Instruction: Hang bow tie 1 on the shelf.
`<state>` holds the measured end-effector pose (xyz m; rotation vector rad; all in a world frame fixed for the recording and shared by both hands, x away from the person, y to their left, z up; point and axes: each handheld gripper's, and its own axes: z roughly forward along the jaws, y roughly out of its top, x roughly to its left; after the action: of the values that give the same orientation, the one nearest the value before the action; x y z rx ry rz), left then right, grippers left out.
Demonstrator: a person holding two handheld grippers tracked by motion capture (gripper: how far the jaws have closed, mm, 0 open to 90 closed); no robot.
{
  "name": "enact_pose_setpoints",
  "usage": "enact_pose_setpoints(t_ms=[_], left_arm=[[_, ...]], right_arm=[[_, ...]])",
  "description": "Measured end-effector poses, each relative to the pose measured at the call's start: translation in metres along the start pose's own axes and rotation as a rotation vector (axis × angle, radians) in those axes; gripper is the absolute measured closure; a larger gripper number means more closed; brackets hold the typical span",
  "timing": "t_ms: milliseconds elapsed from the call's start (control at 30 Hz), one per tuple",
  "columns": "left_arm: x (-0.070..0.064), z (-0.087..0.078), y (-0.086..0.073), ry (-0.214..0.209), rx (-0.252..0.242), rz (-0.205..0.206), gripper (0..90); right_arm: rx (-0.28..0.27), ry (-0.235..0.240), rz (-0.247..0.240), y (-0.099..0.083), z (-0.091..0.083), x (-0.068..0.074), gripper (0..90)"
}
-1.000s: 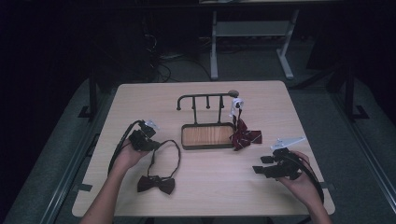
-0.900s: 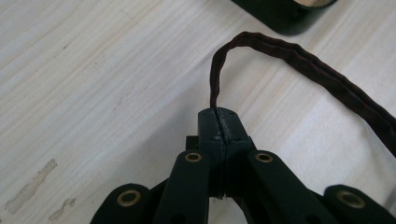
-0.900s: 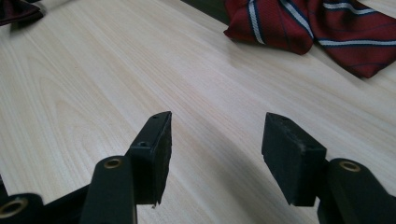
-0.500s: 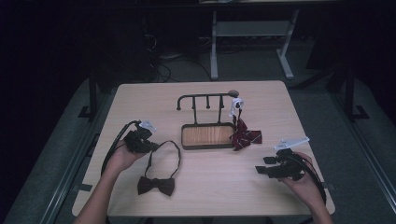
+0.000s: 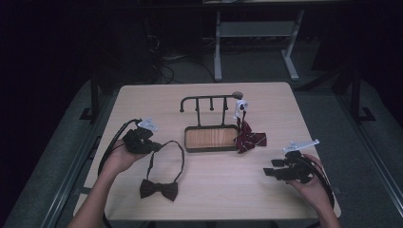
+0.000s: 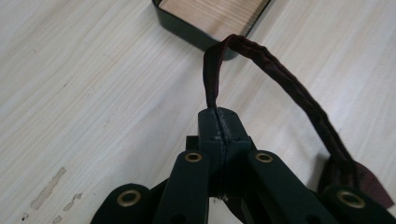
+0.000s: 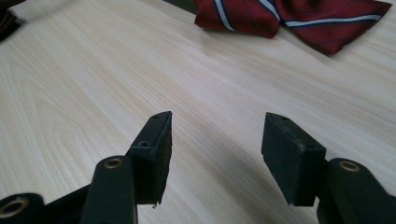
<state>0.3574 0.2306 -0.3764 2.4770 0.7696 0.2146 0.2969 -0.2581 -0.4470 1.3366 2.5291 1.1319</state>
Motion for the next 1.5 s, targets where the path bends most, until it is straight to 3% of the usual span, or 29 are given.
enact_pose_setpoints(t_ms=[567,1500], left_arm=[[-0.014,-0.032,0.014,0.003,-0.023,0.071,89.7],[-0.029,-0.061,0.035,0.003,-0.021,0.136,89.7]], right_arm=[[-0.029,-0.011,-0.008,-0.001,-0.005,-0.003,43.0],[-0.036,-0.007,-0.011,-0.002,-0.005,-0.002,42.9]])
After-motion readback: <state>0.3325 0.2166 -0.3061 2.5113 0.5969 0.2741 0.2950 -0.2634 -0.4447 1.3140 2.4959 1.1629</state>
